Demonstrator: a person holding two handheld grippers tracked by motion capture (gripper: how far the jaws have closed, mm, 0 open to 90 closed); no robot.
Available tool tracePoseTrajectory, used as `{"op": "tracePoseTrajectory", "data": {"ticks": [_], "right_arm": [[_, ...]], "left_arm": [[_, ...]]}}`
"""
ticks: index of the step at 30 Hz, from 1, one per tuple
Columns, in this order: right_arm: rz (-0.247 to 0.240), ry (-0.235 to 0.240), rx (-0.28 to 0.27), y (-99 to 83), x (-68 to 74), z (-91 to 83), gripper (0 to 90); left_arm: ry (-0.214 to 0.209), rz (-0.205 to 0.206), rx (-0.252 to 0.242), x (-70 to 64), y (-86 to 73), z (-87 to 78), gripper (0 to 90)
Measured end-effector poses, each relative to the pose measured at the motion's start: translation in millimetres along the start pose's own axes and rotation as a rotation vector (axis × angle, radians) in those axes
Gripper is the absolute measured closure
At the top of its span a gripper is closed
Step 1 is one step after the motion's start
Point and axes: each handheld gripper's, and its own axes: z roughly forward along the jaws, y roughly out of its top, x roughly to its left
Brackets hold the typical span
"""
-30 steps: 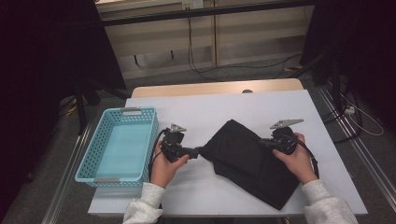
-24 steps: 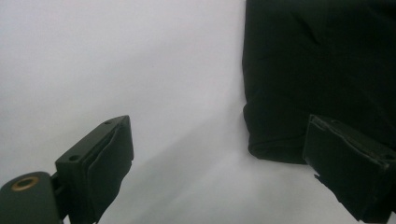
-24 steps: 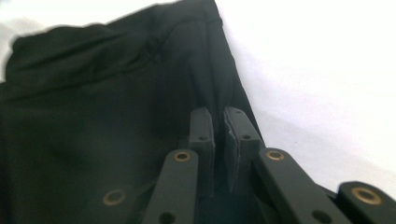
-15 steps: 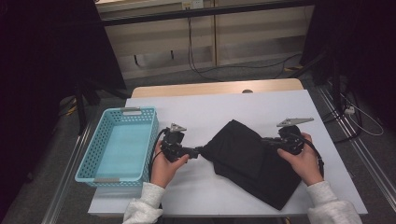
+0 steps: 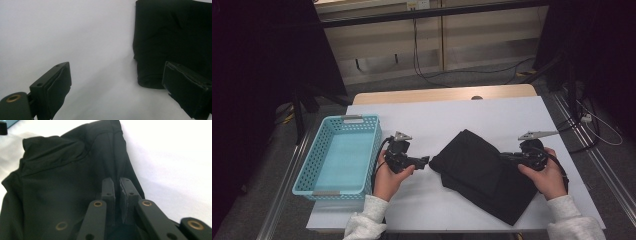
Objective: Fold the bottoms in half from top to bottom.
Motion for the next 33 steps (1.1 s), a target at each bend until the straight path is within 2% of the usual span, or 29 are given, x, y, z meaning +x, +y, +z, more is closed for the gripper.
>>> {"op": "tracePoseTrajectory", "data": {"ticks": [12,17,33], "right_arm": [[-0.02,-0.013,-0.002,-2.1,3.1,1.2,82.9],[-0.062,-0.023,0.01,-8.7,7.9,1.3,82.9],[-0.054,-0.015,-0.011,-13.6,3.3,-12.4,82.8]], "left_arm": [[0.001,0.002,0.004,0.6,-0.2,1.3,8.7],[-0.004,0.0,0.011,0.7,-1.1,2.6,8.5],[-0.005,0.004,0.013,0.4,-0.8,2.3,8.5]]}}
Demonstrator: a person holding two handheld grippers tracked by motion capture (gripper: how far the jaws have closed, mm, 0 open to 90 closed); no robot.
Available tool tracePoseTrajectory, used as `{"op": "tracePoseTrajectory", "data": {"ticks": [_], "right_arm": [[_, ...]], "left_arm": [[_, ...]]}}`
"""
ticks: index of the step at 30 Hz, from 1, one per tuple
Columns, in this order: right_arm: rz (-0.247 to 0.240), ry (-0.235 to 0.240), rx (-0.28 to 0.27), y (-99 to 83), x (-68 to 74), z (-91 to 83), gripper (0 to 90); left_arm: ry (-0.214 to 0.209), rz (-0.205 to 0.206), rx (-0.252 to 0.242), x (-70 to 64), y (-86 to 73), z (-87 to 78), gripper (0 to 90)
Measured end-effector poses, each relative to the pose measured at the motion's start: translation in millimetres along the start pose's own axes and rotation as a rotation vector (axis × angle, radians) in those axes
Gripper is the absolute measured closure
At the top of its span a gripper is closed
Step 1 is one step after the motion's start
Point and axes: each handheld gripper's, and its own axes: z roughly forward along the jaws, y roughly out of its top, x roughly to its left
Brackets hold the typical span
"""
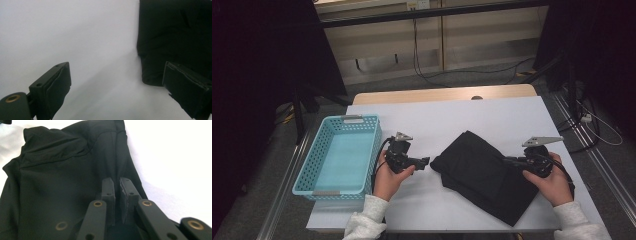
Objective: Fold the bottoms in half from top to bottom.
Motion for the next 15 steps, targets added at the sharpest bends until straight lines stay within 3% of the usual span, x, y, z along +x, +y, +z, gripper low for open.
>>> {"op": "tracePoseTrajectory", "data": {"ticks": [15], "right_arm": [[0.0,-0.002,-0.002,-4.1,-2.2,-9.5,82.9]], "left_arm": [[-0.009,0.006,0.009,-1.5,0.4,1.6,8.5]]}}
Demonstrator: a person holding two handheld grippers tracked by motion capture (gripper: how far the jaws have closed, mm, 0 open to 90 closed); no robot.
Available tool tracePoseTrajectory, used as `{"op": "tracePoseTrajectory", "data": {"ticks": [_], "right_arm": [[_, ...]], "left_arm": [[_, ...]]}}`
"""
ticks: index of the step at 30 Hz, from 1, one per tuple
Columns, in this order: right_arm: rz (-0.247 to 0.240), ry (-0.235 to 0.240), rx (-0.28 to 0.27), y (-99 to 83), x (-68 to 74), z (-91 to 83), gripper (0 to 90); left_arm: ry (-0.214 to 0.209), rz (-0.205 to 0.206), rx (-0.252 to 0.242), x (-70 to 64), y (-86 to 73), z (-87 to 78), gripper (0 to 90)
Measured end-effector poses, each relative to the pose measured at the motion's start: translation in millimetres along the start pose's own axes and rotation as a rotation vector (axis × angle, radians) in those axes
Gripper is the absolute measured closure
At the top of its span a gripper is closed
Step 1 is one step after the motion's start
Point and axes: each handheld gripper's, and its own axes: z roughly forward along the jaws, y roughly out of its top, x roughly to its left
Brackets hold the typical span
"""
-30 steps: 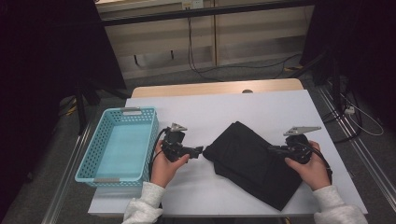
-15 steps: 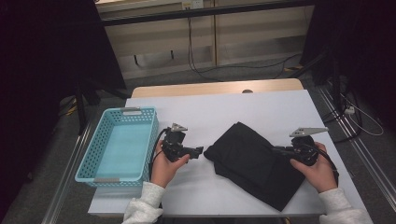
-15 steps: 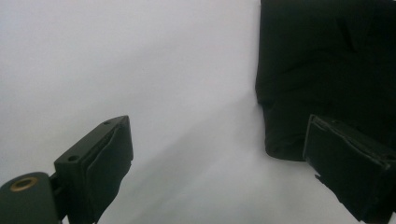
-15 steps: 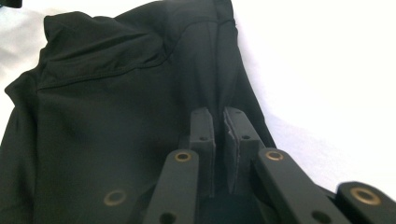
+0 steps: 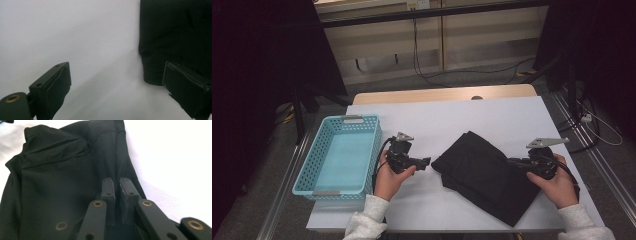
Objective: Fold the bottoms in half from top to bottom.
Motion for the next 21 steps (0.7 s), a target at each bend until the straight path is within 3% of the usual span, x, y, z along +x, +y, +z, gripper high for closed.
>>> {"op": "tracePoseTrajectory", "data": {"ticks": [21], "right_arm": [[0.014,-0.014,0.0,-9.2,-2.5,-15.2,82.9]], "left_arm": [[-0.014,0.01,0.001,-4.5,2.8,2.6,8.5]]}}
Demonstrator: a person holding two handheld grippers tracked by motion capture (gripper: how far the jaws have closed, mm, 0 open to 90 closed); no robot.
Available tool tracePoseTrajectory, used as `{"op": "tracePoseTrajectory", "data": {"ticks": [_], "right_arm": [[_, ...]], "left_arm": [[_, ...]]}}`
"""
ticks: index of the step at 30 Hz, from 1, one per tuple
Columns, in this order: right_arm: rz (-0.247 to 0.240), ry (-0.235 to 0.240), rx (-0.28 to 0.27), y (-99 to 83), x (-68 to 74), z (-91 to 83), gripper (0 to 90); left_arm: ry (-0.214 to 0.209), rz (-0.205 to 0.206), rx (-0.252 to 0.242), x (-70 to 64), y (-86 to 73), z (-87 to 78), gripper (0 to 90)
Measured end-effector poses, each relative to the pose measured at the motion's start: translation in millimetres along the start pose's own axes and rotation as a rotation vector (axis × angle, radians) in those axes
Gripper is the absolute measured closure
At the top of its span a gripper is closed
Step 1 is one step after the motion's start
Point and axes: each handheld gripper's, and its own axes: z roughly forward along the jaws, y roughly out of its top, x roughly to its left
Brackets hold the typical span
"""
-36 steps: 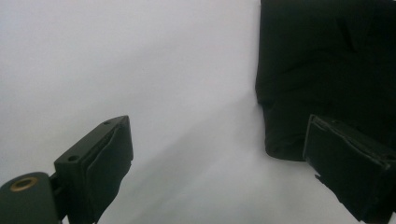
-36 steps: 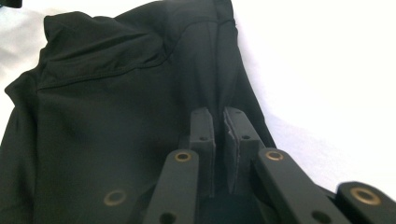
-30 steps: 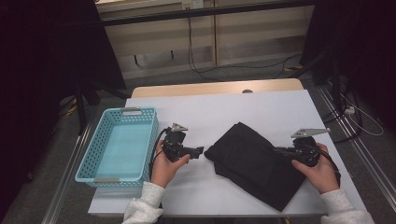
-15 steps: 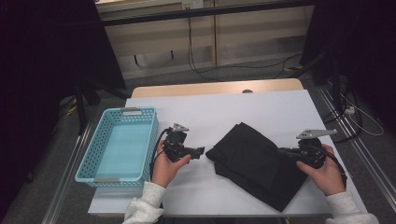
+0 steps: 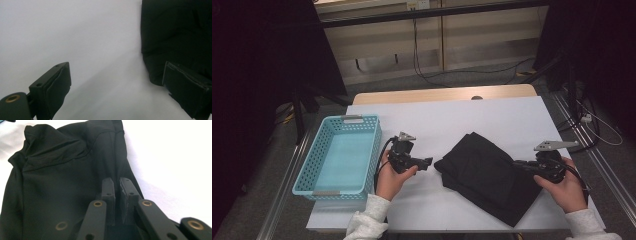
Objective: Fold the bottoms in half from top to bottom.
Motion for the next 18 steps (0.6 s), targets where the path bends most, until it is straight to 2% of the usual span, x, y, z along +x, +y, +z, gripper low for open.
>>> {"op": "tracePoseTrajectory", "data": {"ticks": [12,18], "right_arm": [[0.01,-0.005,0.001,-5.5,-3.4,-6.7,82.8],[0.018,-0.013,0.004,-10.5,-5.7,-12.8,82.8]], "left_arm": [[0.003,0.008,-0.005,-1.9,2.0,2.9,8.5],[-0.009,0.011,-0.007,-5.8,5.1,6.0,8.5]]}}
